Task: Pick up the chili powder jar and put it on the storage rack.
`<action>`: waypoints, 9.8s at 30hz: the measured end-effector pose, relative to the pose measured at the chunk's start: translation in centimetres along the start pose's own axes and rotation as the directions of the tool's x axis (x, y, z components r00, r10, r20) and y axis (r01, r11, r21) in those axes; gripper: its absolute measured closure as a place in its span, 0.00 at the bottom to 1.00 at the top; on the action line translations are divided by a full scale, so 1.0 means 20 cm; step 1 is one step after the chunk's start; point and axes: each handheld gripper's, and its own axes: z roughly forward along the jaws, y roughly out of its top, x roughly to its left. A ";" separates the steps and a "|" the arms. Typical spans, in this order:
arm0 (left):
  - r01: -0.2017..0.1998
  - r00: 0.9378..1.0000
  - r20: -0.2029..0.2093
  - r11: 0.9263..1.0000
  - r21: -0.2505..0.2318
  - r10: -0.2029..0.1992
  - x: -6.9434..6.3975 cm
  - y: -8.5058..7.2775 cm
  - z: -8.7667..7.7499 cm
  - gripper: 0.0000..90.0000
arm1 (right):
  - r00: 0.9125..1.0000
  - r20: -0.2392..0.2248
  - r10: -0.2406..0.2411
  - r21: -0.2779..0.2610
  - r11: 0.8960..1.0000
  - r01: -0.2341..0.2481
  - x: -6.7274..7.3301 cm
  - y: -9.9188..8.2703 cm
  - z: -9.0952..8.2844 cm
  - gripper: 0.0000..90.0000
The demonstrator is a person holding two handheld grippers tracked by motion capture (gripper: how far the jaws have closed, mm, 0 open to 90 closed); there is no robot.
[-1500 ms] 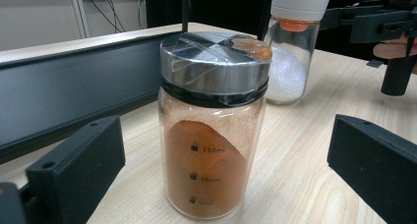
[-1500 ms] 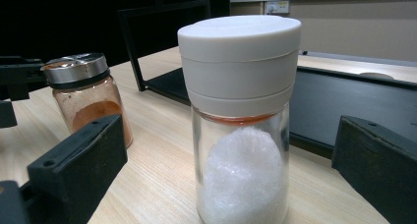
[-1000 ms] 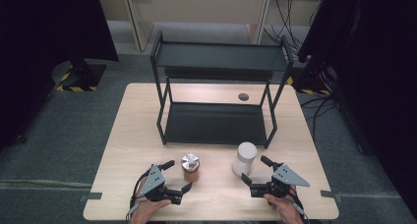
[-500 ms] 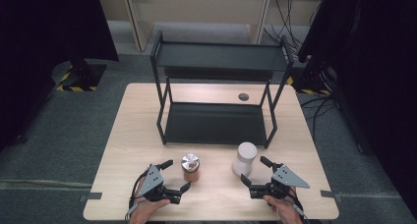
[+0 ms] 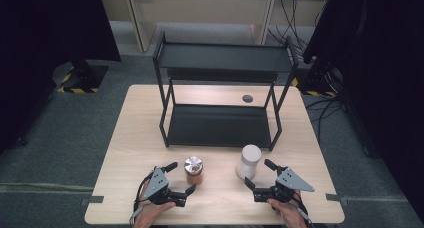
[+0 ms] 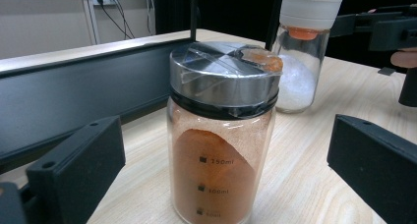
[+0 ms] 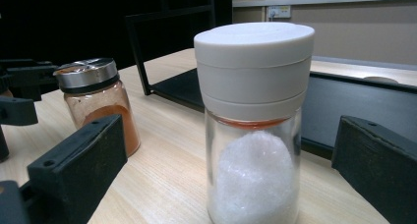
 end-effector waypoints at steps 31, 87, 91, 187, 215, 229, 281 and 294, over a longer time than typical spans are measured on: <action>-0.011 1.000 0.003 0.998 0.057 0.011 0.01 0.06 0.16 0.06 | 1.000 -0.001 0.013 -0.009 1.000 -0.013 -0.01 0.00 0.00 0.00; -0.041 0.999 0.007 0.997 0.070 0.041 0.03 0.31 0.14 0.34 | 1.000 -0.019 0.009 -0.009 1.000 -0.010 0.00 -0.01 0.01 0.00; -0.039 0.999 0.004 0.997 0.069 0.039 0.03 0.34 0.14 0.34 | 1.000 -0.018 0.011 -0.008 1.000 -0.011 0.00 -0.01 0.01 0.00; -0.019 0.999 -0.036 0.996 0.085 0.022 0.26 1.52 0.28 0.34 | 1.000 -0.022 0.017 -0.015 1.000 -0.018 -0.01 -0.01 0.00 0.00; 0.010 0.993 -0.114 0.997 0.077 -0.001 0.31 1.79 0.36 0.34 | 1.000 -0.025 0.016 -0.015 1.000 -0.016 -0.01 -0.01 0.00 0.00; 0.028 0.980 -0.197 0.997 0.067 -0.015 0.32 1.86 0.45 0.34 | 0.999 -0.028 0.019 -0.014 1.000 -0.019 -0.02 -0.01 -0.01 0.00; 0.026 0.934 -0.356 1.000 0.017 -0.018 0.37 1.78 0.73 0.18 | 0.999 -0.039 0.022 -0.015 1.000 -0.023 -0.03 -0.01 -0.01 0.00; 0.056 0.923 -0.381 0.998 -0.020 -0.060 0.32 1.74 0.69 0.00 | 0.999 -0.041 0.020 -0.013 1.000 -0.020 -0.02 -0.01 0.00 0.00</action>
